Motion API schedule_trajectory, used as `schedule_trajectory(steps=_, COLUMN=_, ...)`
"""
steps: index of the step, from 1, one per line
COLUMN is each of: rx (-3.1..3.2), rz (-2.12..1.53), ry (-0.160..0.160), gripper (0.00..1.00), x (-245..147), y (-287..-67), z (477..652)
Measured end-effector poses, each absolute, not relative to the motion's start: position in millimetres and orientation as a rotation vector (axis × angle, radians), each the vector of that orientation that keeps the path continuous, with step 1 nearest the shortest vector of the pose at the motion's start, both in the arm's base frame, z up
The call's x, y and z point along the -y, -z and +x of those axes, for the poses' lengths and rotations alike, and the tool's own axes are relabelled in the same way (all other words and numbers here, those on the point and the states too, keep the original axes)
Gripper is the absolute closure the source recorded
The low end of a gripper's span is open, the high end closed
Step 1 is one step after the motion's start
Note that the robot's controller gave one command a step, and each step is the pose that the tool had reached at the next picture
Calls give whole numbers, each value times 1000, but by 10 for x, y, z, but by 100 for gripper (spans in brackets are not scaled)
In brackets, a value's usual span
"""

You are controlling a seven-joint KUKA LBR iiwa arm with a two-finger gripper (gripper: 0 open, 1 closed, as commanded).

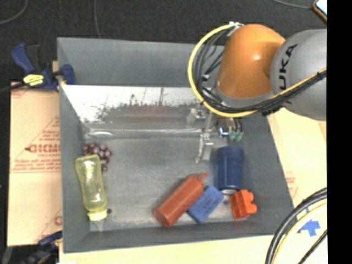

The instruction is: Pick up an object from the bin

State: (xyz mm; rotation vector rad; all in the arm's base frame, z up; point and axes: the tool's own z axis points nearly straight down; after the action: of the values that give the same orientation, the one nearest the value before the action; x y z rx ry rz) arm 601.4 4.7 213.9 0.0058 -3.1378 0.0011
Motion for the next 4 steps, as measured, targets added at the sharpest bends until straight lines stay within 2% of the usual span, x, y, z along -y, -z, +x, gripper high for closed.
schedule_trajectory(steps=1, rx=3146, rz=6, ry=-1, gripper=0, x=-48, y=-2187, z=6030)
schedule_trajectory(steps=2, rx=3052, rz=776, ry=-4, gripper=0, x=-76, y=-989, z=5661)
schedule_trajectory(steps=3, rx=3074, rz=700, ry=-3, gripper=0, x=-68, y=-1623, z=5426)
schedule_trajectory(steps=4, rx=3002, rz=924, ry=-4, gripper=0, x=-435, y=-1016, z=5444)
